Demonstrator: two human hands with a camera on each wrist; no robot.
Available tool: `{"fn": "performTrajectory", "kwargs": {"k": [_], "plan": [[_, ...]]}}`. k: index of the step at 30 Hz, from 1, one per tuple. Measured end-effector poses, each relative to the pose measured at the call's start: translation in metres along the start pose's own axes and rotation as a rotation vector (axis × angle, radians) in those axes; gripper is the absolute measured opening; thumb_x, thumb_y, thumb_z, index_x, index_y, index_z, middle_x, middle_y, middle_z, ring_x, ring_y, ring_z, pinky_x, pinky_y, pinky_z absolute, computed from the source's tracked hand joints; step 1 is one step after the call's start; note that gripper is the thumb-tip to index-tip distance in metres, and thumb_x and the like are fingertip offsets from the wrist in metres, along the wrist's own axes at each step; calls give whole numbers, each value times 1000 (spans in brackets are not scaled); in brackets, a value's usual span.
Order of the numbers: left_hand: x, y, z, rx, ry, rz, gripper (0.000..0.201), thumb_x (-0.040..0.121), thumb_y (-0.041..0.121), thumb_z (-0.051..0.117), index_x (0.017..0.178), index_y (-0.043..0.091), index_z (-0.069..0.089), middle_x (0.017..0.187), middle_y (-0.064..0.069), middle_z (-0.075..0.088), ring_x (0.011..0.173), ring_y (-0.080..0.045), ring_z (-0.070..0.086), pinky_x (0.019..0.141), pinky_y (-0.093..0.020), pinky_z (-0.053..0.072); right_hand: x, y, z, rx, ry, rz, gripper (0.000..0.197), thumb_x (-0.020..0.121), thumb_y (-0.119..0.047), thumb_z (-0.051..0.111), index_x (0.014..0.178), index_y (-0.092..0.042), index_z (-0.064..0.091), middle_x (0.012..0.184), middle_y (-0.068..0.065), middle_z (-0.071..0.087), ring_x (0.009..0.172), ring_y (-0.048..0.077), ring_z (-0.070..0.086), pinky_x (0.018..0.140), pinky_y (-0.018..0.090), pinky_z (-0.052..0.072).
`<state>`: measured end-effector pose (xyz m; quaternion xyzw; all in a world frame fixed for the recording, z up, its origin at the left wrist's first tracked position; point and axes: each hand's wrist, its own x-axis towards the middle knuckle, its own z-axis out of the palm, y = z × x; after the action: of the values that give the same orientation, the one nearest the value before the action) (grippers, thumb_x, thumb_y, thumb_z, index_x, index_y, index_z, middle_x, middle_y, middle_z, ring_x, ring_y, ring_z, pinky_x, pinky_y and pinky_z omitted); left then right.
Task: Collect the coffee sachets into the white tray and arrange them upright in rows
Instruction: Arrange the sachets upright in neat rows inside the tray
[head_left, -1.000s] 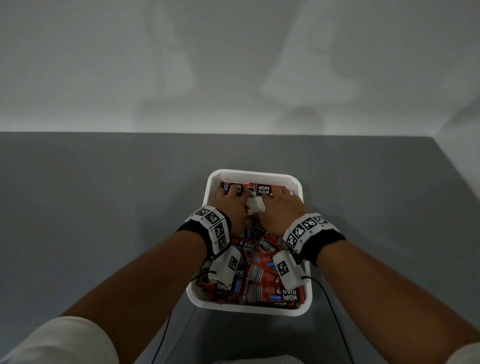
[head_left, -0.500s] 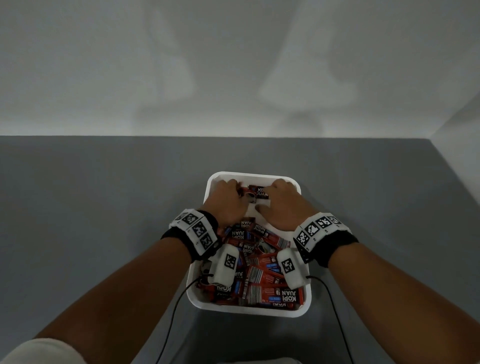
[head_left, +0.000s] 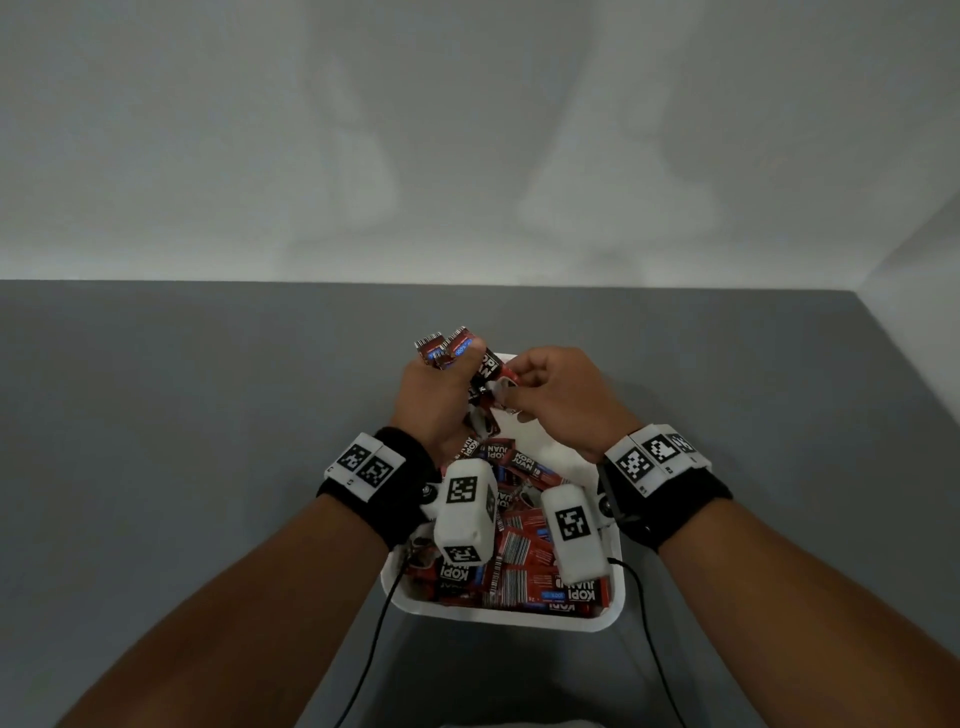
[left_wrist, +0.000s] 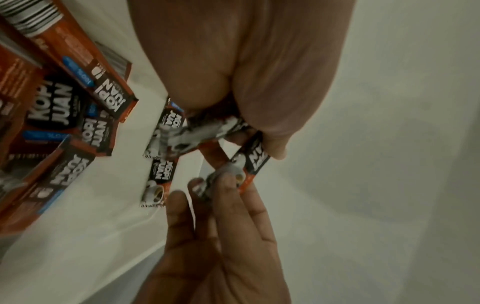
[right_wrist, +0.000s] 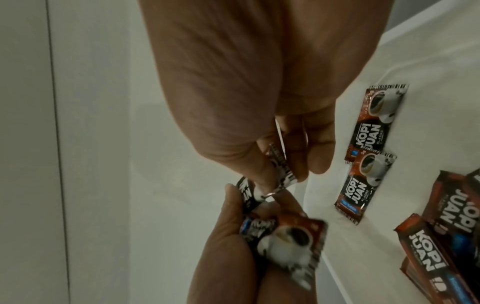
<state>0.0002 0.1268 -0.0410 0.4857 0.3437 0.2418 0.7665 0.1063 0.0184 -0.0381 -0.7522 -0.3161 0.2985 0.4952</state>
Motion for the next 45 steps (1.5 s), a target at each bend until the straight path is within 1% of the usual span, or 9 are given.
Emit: {"fn": "performTrajectory", "kwargs": {"k": [5,10,15,19,22,26,32,37,45], "plan": [[7,5,-16,216,-65,22,19,98,21,67,93,2,67,66,-12,58,46,-19,47,34,-22,36,4,2,-13,-90,65,11,2,87,-14,77,87,-15,76,79,2,74,64,18,65,67,45,60],[20,3,-27,570,-89,88,17,93,15,71,87,0,64,66,-5,56,53,-14,45,49,-26,40,11,7,-24,-344,55,-3,3,87,-23,77,89,-23,76,77,-14,65,67,2,57,62,18,40],[31,-11,-22,859,-73,115,10,90,16,70,88,6,68,77,-3,69,62,-12,60,57,-23,47,23,22,-22,-525,3,10,10,90,-11,68,89,-18,75,75,-13,65,71,2,60,62,12,41],[37,-11,-25,1080,-55,123,12,87,9,57,81,14,66,79,8,65,69,-12,63,57,-16,48,36,42,-18,-799,-15,74,15,90,-10,60,86,-18,72,98,2,70,97,22,63,83,32,53],[37,-9,-30,1192,-81,132,11,88,9,54,88,10,66,80,3,67,72,-18,65,62,-27,51,43,48,-11,-1019,-40,44,16,91,-9,54,94,-13,70,96,7,70,93,28,66,81,36,56],[37,-10,-35,1320,-132,128,10,87,9,52,89,10,62,79,-1,64,67,-14,59,54,-24,42,52,50,-6,-1172,-73,15,18,90,-5,51,101,-10,65,101,10,65,97,28,62,77,36,52],[35,-11,-48,1377,-121,118,12,87,11,59,99,11,60,93,-3,63,71,-13,55,57,-25,40,42,47,-2,-1094,-105,-63,14,93,-13,52,94,-11,66,94,5,68,82,25,65,71,34,51],[32,-14,-56,1260,-56,85,49,84,0,60,132,9,51,106,-3,58,87,-17,55,67,-24,41,18,58,7,-1052,-435,-31,49,101,-48,46,140,-21,57,138,4,53,132,27,44,107,45,43],[30,-14,-56,1233,-50,44,56,83,-6,58,136,8,49,118,-9,62,95,-20,58,77,-29,47,13,65,11,-1143,-321,-6,65,98,-62,37,148,-21,40,144,1,40,135,28,38,107,49,39]]}}
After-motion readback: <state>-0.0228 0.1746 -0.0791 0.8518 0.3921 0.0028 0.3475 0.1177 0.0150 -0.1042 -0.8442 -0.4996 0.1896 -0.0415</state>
